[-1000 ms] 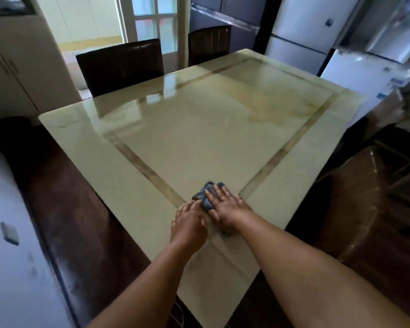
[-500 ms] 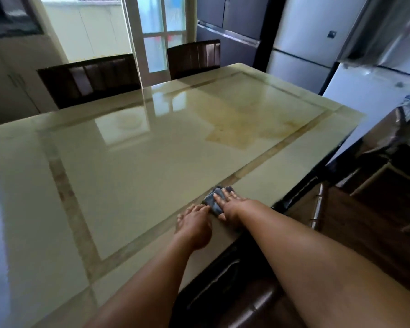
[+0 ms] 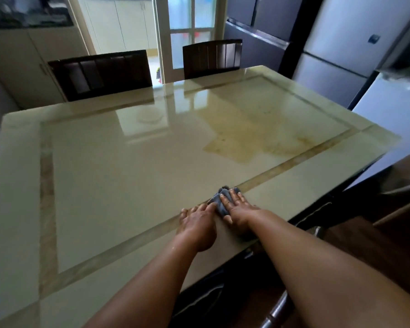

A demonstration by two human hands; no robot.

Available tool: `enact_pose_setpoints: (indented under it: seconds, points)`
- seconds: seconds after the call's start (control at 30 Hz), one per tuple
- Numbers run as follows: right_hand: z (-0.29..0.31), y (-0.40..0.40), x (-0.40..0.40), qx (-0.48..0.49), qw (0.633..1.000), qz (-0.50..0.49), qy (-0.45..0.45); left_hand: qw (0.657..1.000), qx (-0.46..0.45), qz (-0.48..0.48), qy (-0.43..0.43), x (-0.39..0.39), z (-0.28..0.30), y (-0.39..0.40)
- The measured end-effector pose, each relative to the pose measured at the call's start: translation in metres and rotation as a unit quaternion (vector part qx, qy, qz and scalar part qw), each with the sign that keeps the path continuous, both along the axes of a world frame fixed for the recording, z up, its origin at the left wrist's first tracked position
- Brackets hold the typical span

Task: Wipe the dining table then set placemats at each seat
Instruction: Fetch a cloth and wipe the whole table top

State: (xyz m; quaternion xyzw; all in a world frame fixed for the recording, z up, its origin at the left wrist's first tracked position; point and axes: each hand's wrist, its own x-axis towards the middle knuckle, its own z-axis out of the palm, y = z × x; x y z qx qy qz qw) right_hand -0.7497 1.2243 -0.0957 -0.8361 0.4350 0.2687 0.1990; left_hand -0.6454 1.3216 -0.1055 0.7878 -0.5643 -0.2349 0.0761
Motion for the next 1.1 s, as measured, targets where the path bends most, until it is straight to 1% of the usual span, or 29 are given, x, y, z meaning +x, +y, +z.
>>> enact_pose_setpoints:
  seconds: [0.13,0.27,0.33,0.4,0.43,0.53,0.57,0.63,0.73,0.8,0.87,0.93,1.03,1.1]
  points:
    - [0.005,-0.025,-0.008,0.009,1.0,-0.004,0.016,1.0,0.008,-0.001,0.013,-0.011,0.0,-0.03]
    - [0.005,-0.075,-0.022,0.016,1.0,0.007,0.014,0.999,0.013,0.011,0.034,-0.031,-0.001,-0.072]
    - [0.0,-0.11,-0.035,0.011,1.0,0.018,0.012,0.999,0.006,0.016,0.032,-0.049,0.0,-0.101]
    - [0.001,-0.127,-0.043,-0.001,1.0,0.019,0.011,0.999,0.005,0.007,0.04,-0.054,0.003,-0.118]
    - [-0.006,-0.167,-0.061,-0.009,0.999,0.04,0.002,0.999,0.002,0.019,0.026,-0.076,-0.002,-0.154]
    - [-0.013,-0.205,-0.081,-0.037,0.998,0.051,-0.03,1.0,0.0,0.005,0.026,-0.09,0.0,-0.19]
    - [-0.016,-0.229,-0.089,-0.051,0.995,0.069,-0.044,1.0,-0.004,0.013,0.016,-0.099,0.0,-0.212]
    - [-0.022,-0.262,-0.105,-0.067,0.993,0.069,-0.063,1.0,0.003,0.013,0.01,-0.112,0.001,-0.237]
    - [-0.027,-0.304,-0.112,-0.083,0.992,0.046,-0.08,0.996,-0.018,0.086,0.008,-0.117,-0.002,-0.255]
    - [-0.029,-0.319,-0.107,-0.097,0.99,0.006,-0.101,0.987,-0.058,0.151,0.007,-0.108,-0.006,-0.251]
    - [-0.032,-0.322,-0.093,-0.109,0.986,-0.037,-0.124,0.966,-0.102,0.236,0.01,-0.092,-0.01,-0.241]
    - [-0.035,-0.305,-0.072,-0.108,0.98,-0.04,-0.16,0.941,-0.137,0.31,0.001,-0.074,-0.012,-0.227]
    - [-0.04,-0.242,-0.03,-0.057,0.972,0.085,-0.211,0.917,-0.169,0.361,-0.024,-0.057,-0.015,-0.216]
    - [-0.044,-0.19,-0.002,-0.023,0.961,0.181,-0.209,0.904,-0.173,0.39,-0.025,-0.048,-0.015,-0.211]
